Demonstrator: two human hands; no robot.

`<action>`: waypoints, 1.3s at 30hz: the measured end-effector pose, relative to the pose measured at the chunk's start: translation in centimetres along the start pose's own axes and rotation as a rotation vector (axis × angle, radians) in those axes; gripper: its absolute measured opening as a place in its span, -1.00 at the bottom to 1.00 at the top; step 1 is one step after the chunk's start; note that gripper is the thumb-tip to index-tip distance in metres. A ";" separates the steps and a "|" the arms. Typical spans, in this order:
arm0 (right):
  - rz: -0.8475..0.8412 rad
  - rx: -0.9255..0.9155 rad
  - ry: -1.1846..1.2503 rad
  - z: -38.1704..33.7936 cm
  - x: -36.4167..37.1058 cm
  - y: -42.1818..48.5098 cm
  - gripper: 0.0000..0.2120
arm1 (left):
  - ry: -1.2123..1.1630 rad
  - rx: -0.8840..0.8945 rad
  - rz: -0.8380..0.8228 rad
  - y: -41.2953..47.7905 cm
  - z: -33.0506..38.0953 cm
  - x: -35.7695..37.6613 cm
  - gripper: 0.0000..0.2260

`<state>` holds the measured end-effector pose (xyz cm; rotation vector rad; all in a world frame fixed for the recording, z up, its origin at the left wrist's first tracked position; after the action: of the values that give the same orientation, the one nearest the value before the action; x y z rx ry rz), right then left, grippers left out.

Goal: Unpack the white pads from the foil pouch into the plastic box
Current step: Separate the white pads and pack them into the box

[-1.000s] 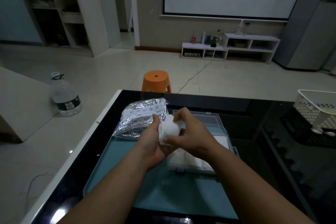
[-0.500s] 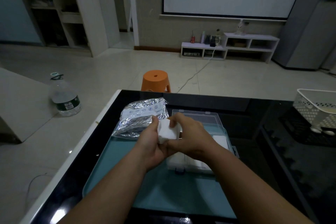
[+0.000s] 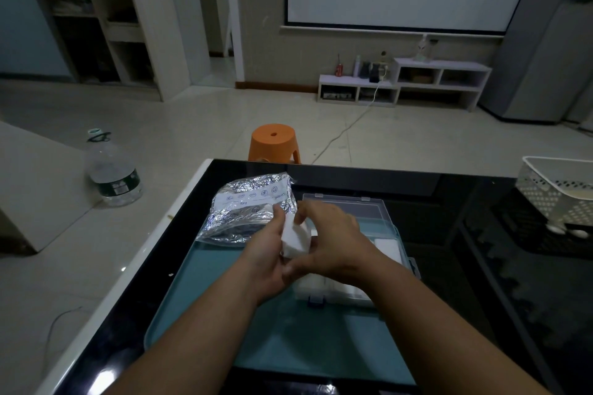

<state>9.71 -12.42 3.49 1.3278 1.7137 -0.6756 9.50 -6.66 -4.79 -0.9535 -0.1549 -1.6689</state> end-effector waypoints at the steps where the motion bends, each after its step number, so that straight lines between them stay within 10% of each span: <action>1: 0.005 0.014 0.024 0.0 -0.2 -0.1 -0.32 | 0.007 0.007 0.001 0.1 0.1 0.0 -0.37; 8: -0.060 0.057 0.015 0.2 0.1 -0.3 -0.49 | 0.014 -0.016 -0.017 0.4 -0.3 -0.2 -0.37; 13: -0.024 0.081 0.022 0.8 -0.1 0.0 -0.61 | -0.024 0.026 -0.119 -0.2 0.3 1.0 -0.79; 20: -0.051 0.073 0.111 -0.1 -0.6 -0.7 -0.16 | 0.161 0.067 -0.089 -0.6 0.2 0.8 -0.78; 32: -0.095 0.096 0.130 0.1 0.4 -0.5 0.03 | 0.190 0.094 -0.108 -1.0 0.4 1.2 -0.44; 39: -0.110 0.082 0.105 0.0 0.3 -0.6 -0.04 | 0.125 0.038 -0.132 -1.2 0.0 1.7 -0.78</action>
<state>9.10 -12.41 3.19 1.3541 1.8713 -0.7577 8.37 -7.52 -3.25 -0.8232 -0.1678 -1.8351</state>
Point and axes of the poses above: each hand's wrist, its own y-axis towards the middle knuckle, its own x-axis out of the palm, z = x × y, the point moved 10 cm from there along y, towards the middle knuckle, and after that the axes turned 3 degrees about x, right-handed, at the moved point
